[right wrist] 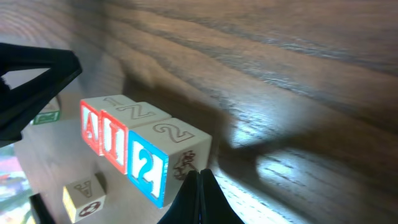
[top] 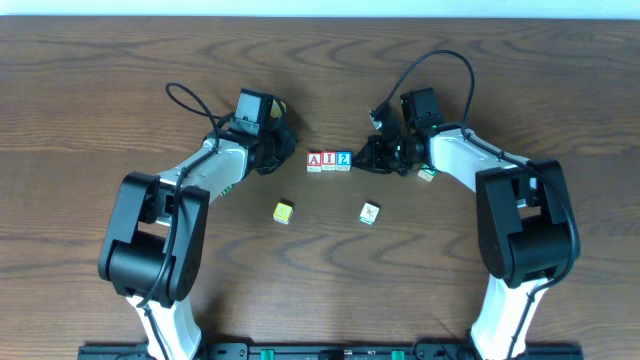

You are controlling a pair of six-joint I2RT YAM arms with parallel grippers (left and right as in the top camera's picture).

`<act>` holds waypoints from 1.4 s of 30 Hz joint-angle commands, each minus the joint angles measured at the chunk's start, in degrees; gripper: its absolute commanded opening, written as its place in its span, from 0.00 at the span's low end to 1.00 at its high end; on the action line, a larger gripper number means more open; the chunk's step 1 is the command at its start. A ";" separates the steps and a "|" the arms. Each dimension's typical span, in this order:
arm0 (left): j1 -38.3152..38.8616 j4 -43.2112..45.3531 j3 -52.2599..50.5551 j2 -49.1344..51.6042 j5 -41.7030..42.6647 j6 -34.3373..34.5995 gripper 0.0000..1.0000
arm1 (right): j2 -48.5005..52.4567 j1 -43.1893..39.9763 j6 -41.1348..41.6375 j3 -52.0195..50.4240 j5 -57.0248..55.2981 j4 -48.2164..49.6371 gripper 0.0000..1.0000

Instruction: Spell out Ai2

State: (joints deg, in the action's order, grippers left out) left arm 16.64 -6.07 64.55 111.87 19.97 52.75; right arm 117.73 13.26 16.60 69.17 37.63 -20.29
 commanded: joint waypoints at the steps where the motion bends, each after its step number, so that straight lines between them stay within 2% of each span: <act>1: -0.20 -0.33 -0.28 0.55 -0.42 -2.60 0.06 | 0.24 -0.37 0.72 0.04 -2.51 -0.11 0.01; 6: -1.70 -5.40 0.74 -6.47 -3.26 -8.13 0.06 | -3.04 -3.26 -0.31 4.31 -5.99 -3.37 0.01; 9: -3.87 -11.85 0.85 -14.49 -5.38 -11.76 0.06 | -9.14 -4.57 -4.59 8.37 -11.04 -10.29 0.01; 13: -5.66 -23.80 0.85 -29.40 -9.35 -18.05 0.06 | -21.81 -5.20 -10.32 10.71 -15.63 -20.79 0.01; 19: -4.94 -39.71 0.55 -54.12 -12.61 -25.99 0.06 | -42.99 -5.20 -13.11 10.12 -21.62 -35.43 0.02; 25: -4.96 -52.26 -2.36 -79.47 -16.15 -31.54 0.06 | -69.53 -5.18 -14.53 -0.61 -25.03 -41.44 0.02; 26: -4.96 -53.22 -3.02 -82.40 -16.17 -31.78 0.07 | -73.53 -5.20 -14.43 -2.69 -25.59 -42.03 0.30; 27: -4.98 -53.92 -3.56 -84.94 -16.41 -31.76 0.49 | -77.16 -5.20 -13.57 -4.37 -26.12 -42.84 0.99; 28: -5.01 -54.45 -3.76 -87.23 -17.05 -30.91 0.96 | -80.94 -5.20 -12.61 -5.95 -26.01 -43.30 0.99; 35: -5.01 -58.23 -3.76 -92.67 -17.00 -30.69 0.95 | -94.36 -5.20 -12.39 -7.76 -26.05 -54.80 0.99; 42: -5.01 -65.59 -3.76 -92.56 -17.00 -30.69 0.95 | -96.61 -5.20 -12.39 -7.78 -26.05 -66.53 0.99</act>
State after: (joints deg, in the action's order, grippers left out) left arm 11.68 -70.26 61.08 19.55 3.81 22.98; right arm 21.21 8.10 3.88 61.67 11.94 -85.43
